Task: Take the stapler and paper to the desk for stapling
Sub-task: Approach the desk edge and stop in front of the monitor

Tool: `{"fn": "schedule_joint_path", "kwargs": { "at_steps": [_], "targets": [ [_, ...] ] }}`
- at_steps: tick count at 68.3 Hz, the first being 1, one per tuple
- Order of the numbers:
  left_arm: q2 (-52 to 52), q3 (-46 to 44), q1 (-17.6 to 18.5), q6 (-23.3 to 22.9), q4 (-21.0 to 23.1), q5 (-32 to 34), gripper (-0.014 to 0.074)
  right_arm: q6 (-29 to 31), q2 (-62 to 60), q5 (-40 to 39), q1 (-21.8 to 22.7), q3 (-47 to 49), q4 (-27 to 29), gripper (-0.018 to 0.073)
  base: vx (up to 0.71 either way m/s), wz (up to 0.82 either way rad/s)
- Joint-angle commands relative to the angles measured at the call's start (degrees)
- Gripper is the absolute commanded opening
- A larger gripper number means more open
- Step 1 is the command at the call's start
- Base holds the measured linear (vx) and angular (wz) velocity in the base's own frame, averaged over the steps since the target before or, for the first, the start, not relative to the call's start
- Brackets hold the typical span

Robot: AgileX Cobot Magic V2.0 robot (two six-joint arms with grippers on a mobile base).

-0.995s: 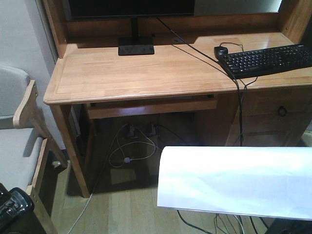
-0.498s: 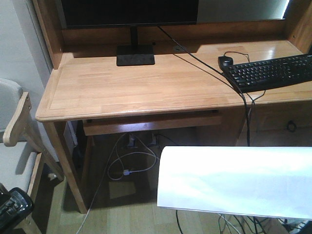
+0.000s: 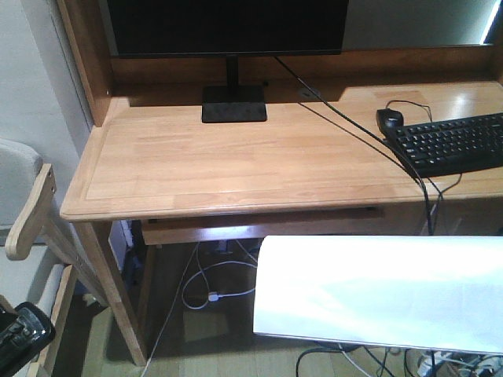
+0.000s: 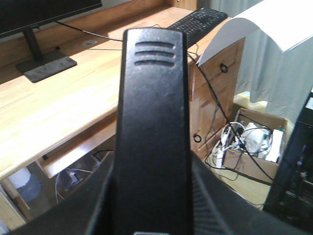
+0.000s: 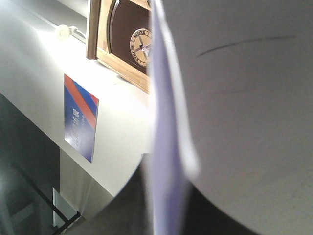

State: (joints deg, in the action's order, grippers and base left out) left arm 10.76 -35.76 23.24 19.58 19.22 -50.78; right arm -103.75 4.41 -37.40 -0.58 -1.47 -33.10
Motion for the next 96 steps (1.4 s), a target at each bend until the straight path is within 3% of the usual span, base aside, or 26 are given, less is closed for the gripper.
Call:
{"fn": "schedule_joint_path", "kwargs": {
  "at_steps": [1, 96],
  "targets": [
    [1.04, -1.51, 0.26, -0.14, 1.8, 6.22, -0.0006, 0.75, 0.68, -2.97, -0.06, 1.64, 0.89, -0.0003, 0.18, 0.08],
    [1.04, -1.51, 0.26, -0.14, 1.8, 6.22, -0.0006, 0.75, 0.68, -2.97, -0.06, 1.64, 0.89, -0.0002, 0.15, 0.04]
  ]
}}
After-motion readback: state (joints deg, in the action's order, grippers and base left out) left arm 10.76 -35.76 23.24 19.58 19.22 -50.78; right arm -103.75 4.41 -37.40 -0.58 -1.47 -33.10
